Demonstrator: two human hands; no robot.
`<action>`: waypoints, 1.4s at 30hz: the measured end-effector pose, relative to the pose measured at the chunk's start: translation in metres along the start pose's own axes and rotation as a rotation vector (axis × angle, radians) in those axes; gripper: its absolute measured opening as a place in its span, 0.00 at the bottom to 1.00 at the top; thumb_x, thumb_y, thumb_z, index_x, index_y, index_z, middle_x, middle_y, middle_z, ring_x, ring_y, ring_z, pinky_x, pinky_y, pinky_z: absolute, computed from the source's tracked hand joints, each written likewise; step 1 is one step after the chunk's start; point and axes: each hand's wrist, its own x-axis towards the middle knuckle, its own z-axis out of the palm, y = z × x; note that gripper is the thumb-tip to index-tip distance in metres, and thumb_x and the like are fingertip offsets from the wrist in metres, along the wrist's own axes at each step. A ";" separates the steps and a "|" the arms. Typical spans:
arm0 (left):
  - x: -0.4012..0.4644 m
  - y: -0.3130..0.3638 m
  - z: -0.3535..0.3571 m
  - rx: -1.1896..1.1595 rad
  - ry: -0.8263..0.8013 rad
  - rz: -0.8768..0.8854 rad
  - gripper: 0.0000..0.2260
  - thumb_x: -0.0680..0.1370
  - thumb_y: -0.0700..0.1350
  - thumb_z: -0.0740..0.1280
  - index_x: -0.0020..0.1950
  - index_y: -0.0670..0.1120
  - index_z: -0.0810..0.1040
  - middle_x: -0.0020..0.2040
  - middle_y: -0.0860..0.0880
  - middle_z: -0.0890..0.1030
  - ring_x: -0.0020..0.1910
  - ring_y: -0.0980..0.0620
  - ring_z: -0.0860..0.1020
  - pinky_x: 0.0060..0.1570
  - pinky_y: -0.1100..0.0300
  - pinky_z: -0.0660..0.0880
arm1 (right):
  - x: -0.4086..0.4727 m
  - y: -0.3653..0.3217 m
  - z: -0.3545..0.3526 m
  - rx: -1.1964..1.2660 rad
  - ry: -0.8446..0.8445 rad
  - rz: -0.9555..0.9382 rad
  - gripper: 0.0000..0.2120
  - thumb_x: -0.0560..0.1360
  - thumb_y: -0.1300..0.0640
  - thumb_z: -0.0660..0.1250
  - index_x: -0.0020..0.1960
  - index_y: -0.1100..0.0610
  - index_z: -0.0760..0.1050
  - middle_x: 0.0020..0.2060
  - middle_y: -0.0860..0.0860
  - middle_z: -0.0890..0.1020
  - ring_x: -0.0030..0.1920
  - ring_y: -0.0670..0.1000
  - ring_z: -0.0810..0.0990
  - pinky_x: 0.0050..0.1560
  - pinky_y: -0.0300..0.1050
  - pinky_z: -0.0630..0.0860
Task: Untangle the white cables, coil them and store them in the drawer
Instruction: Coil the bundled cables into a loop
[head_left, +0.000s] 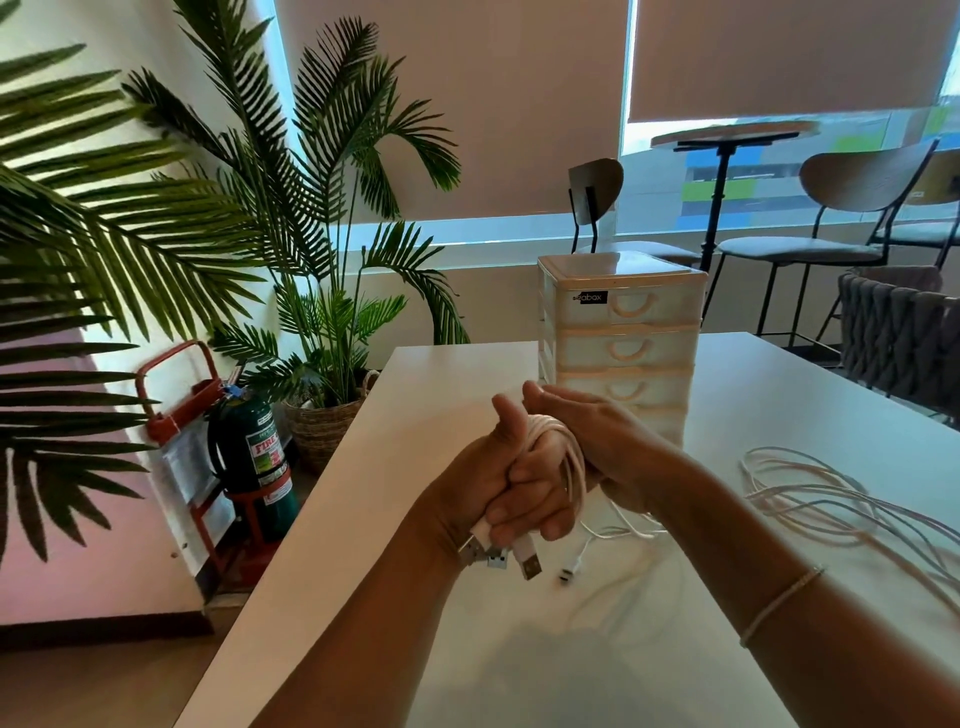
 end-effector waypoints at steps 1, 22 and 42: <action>0.000 0.000 -0.002 -0.011 -0.019 0.023 0.20 0.74 0.64 0.57 0.31 0.50 0.67 0.18 0.51 0.69 0.21 0.62 0.76 0.34 0.67 0.75 | -0.001 0.001 0.003 0.004 0.022 0.003 0.23 0.76 0.43 0.56 0.48 0.63 0.75 0.31 0.56 0.72 0.30 0.53 0.70 0.29 0.41 0.64; -0.003 0.008 -0.020 -0.261 0.171 0.309 0.17 0.79 0.49 0.59 0.55 0.36 0.77 0.47 0.43 0.82 0.49 0.48 0.80 0.61 0.55 0.72 | -0.007 0.016 0.025 0.009 0.199 -0.103 0.25 0.76 0.41 0.51 0.27 0.52 0.71 0.17 0.44 0.66 0.18 0.41 0.62 0.25 0.37 0.56; -0.015 0.026 -0.018 -0.114 0.626 0.329 0.33 0.50 0.52 0.82 0.52 0.42 0.82 0.24 0.51 0.78 0.29 0.55 0.80 0.36 0.60 0.80 | -0.004 0.029 0.023 -0.186 0.232 -0.128 0.03 0.72 0.59 0.69 0.39 0.54 0.78 0.32 0.52 0.84 0.34 0.49 0.82 0.47 0.50 0.78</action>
